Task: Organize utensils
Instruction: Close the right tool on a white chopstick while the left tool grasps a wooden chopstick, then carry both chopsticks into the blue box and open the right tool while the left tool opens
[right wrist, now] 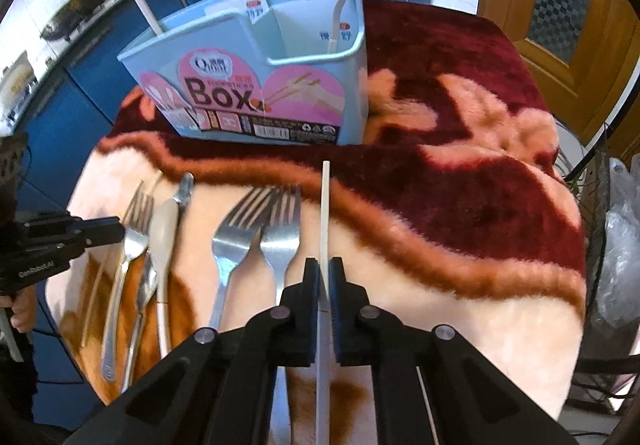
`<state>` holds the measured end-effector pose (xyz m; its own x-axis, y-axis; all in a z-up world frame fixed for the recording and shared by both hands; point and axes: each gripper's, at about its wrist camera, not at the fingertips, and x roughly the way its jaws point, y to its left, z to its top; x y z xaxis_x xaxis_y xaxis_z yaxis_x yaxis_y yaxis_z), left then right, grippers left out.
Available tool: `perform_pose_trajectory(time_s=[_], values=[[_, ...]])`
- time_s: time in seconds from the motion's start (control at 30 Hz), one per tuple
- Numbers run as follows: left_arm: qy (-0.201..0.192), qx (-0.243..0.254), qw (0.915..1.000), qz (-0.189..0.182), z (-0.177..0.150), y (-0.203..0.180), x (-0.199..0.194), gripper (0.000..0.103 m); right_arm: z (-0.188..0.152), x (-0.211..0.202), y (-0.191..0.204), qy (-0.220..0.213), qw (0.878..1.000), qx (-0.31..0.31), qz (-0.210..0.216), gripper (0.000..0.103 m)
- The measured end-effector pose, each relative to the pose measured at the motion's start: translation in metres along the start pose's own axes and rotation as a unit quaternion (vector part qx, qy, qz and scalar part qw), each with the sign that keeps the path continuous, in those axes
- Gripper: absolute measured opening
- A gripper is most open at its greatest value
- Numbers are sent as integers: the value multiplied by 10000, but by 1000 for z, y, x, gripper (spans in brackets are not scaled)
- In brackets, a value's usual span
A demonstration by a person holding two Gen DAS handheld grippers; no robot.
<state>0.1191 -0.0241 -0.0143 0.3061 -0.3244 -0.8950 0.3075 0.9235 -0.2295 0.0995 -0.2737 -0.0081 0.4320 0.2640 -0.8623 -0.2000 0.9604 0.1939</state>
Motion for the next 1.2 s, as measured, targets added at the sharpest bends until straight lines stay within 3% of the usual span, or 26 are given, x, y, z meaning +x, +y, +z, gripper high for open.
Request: perform_pose_trajectory(time_s=[0.2,0.4,0.57,0.8,1.0,1.2], values=[[-623,-35,9979,-173,-5,-1,-22,4,-8,-11,-3,-486,9980,265,321,7],[-1508,29,9884,-160,-3,-6,-53,4,-16,-29,-5,-1214,9905,408,503,7],[-2313,60,9728,-123,11,-14,-77,4,-17,-44,-4,-1884,9793,479,572,7],[-2997,57,9540,85,29,-16,-99,4,-13,-63,0,-2478,9670,394,440,7],[-3472,48,9377,118,51,-20,-128,4,-12,-71,-1,-2779,9585,410,480,7],[-3936,19,9192,121,72,-24,-163,4,-10,-70,0,-2815,9574,411,484,7]])
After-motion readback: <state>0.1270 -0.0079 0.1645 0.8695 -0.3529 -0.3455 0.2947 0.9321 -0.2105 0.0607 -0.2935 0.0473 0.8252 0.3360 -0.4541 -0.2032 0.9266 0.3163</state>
